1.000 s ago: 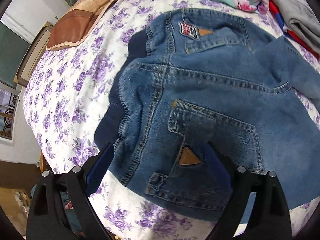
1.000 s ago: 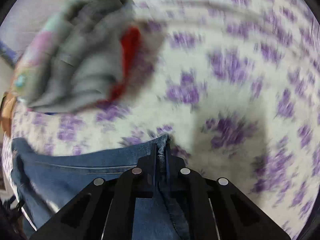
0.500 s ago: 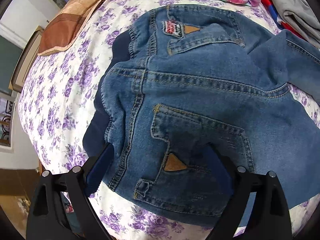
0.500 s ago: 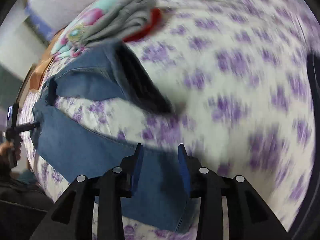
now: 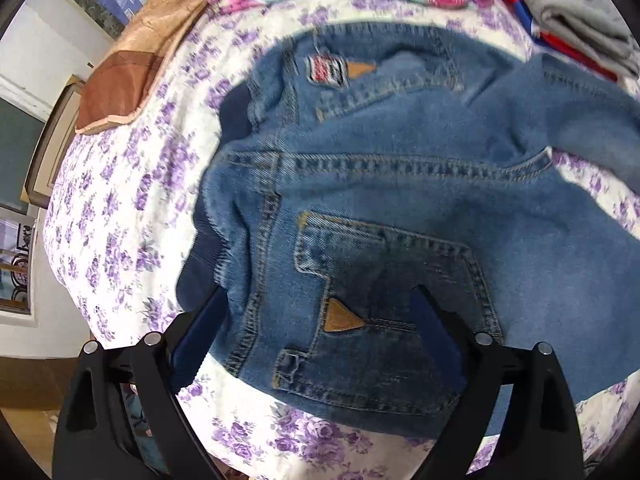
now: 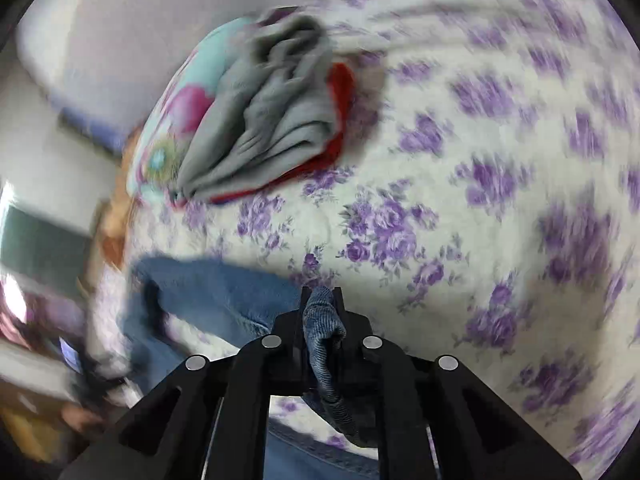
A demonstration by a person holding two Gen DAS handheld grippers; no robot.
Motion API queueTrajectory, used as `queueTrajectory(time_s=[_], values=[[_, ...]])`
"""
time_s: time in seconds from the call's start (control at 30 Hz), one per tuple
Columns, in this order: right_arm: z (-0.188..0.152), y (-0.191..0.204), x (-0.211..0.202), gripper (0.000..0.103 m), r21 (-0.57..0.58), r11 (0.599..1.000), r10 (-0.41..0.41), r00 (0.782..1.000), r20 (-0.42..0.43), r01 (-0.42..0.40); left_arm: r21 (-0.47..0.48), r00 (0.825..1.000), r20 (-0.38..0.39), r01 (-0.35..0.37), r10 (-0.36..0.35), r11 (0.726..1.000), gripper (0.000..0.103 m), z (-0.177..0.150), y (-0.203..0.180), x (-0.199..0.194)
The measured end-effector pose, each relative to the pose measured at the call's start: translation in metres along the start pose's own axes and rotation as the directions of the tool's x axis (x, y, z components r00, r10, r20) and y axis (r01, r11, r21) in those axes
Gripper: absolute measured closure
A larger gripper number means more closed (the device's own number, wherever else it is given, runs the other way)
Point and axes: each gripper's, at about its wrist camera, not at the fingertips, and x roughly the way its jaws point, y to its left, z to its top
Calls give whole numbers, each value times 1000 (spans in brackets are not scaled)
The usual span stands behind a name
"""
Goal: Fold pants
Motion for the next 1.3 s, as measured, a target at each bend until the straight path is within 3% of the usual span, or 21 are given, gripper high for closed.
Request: queueTrajectory(time_s=[0.13, 0.23, 0.3, 0.33, 0.37, 0.4, 0.43, 0.5, 0.53, 0.57, 0.63, 0.7, 0.8, 0.87, 0.93, 0.97, 1.0, 1.03, 1.07, 1.2, 1.3], values=[[-4, 9, -59, 94, -38, 999, 13, 989, 147, -7, -43, 1000, -15, -2, 2, 999, 9, 1, 13, 4], [-2, 39, -117, 94, -200, 979, 14, 957, 289, 46, -47, 1000, -17, -10, 9, 999, 9, 5, 15, 8], [-8, 52, -136, 91, -278, 960, 53, 944, 324, 42, -39, 1000, -24, -7, 6, 999, 9, 5, 12, 9], [-17, 55, -135, 82, -319, 946, 39, 954, 298, 61, -32, 999, -34, -5, 4, 999, 9, 7, 9, 12], [-26, 51, -126, 60, -335, 939, 8, 969, 248, 78, -28, 999, -38, -5, 4, 1000, 9, 6, 6, 13], [-37, 42, -114, 47, -337, 937, -34, 983, 183, 96, -25, 999, -38, 1, -2, 1000, 9, 6, 3, 13], [-50, 23, -96, 36, -305, 937, -144, 984, 107, 170, -17, 999, -35, 10, -10, 1000, 9, 6, 1, 13], [-71, -24, -62, 36, -178, 936, -317, 947, -48, 304, -1, 999, -34, 15, -15, 1000, 9, 6, -3, 13], [-77, -43, -57, 36, -101, 939, -339, 937, -85, 330, 5, 999, -34, 17, -17, 1000, 9, 7, -4, 13], [-78, -52, -57, 36, -54, 941, -337, 937, -91, 333, 7, 999, -33, 18, -18, 1000, 9, 7, -5, 13], [-73, -67, -67, 35, 57, 961, -272, 962, -7, 272, 7, 999, -28, 25, -25, 1000, 9, 9, -6, 11], [-61, -74, -69, 31, 115, 958, -272, 961, 58, 264, 9, 999, -20, 30, -30, 1000, 9, 12, -8, 8], [-37, -90, -43, 31, 203, 946, -271, 961, 58, 254, 15, 999, -11, 35, -35, 999, 9, 13, -10, 4], [-31, -92, -12, 31, 226, 948, -227, 974, -16, 225, 16, 999, -9, 36, -36, 999, 9, 12, -10, 2], [-31, -80, 14, 30, 168, 947, -262, 961, -86, 273, 9, 999, -5, 34, -34, 999, 9, 9, -8, 1], [-32, -66, 17, 39, 112, 940, -316, 946, -70, 323, 4, 999, -9, 32, -32, 999, 9, 8, -6, 2], [-31, -61, 17, 50, 102, 941, -316, 947, -63, 321, -5, 999, -14, 29, -29, 1000, 9, 7, -3, 3], [-26, -60, 14, 80, 127, 950, -282, 958, -44, 286, -22, 999, -19, 27, -28, 999, 9, 5, 1, 5], [-21, -60, 10, 82, 149, 961, -230, 973, -35, 233, -37, 999, -21, 32, -33, 999, 9, 4, 5, 6], [17, -35, -42, 84, 51, 969, -247, 960, 128, 243, -87, 999, -33, 25, -28, 996, 9, -3, 18, 14], [48, -11, -66, 77, -108, 919, -346, 907, 239, 379, -108, 999, -46, 12, -17, 994, 9, -9, 24, 22]])
